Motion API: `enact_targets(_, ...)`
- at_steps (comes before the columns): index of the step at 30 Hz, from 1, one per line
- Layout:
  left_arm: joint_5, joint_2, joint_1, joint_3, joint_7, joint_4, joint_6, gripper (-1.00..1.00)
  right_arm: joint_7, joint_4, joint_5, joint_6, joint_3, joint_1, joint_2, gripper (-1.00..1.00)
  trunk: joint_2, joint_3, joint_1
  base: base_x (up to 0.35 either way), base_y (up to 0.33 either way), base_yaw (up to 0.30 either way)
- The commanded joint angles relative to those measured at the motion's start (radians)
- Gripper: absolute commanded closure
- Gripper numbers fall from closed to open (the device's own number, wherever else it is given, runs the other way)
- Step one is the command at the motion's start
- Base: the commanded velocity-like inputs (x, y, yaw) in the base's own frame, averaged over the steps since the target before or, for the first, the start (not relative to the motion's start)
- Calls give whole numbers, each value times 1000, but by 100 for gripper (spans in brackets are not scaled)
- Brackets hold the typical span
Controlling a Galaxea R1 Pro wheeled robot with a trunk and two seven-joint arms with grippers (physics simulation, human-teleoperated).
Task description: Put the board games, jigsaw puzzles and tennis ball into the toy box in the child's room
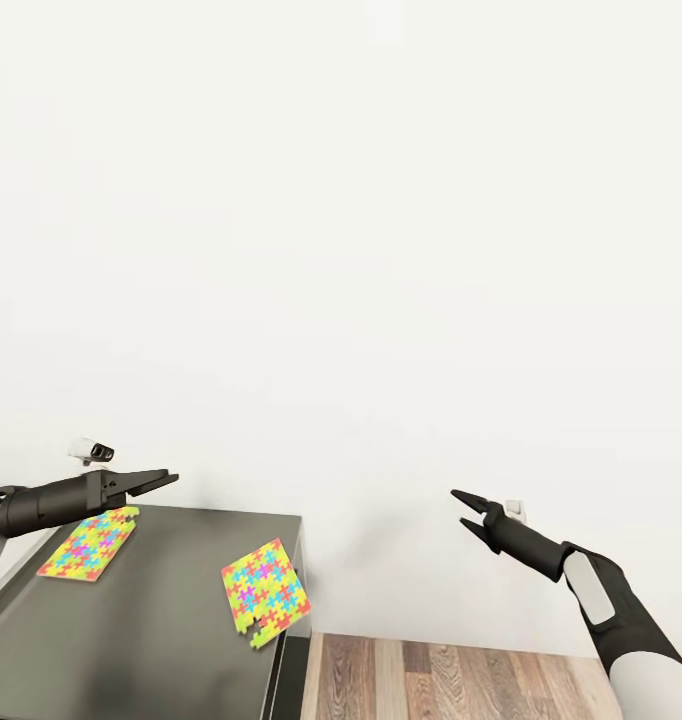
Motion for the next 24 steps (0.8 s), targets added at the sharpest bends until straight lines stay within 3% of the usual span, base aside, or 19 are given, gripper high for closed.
enact_targets(1, 0, 0, -1, 0, -4, 0, 11, -100, 1, 0, -2, 8, -3, -1, 0, -100, -2, -2, 0, 0, 0, 0)
enact_targets(16, 0, 0, -1, -2, -4, -1, 11, -100, 2, 0, -1, -5, -1, -1, 3, -100, -2, -2, 0, 0, 0, 0)
enact_targets(20, 0, -1, -1, -2, -4, -2, 11, -100, -5, 2, 1, -24, 0, -1, 6, -100, -30, -14, 16, 0, 0, 0)
enact_targets(24, 0, 0, -1, -1, -4, -2, 11, -100, -62, 4, 7, -32, 5, -1, 14, -100, -58, -27, 31, 0, 0, 0)
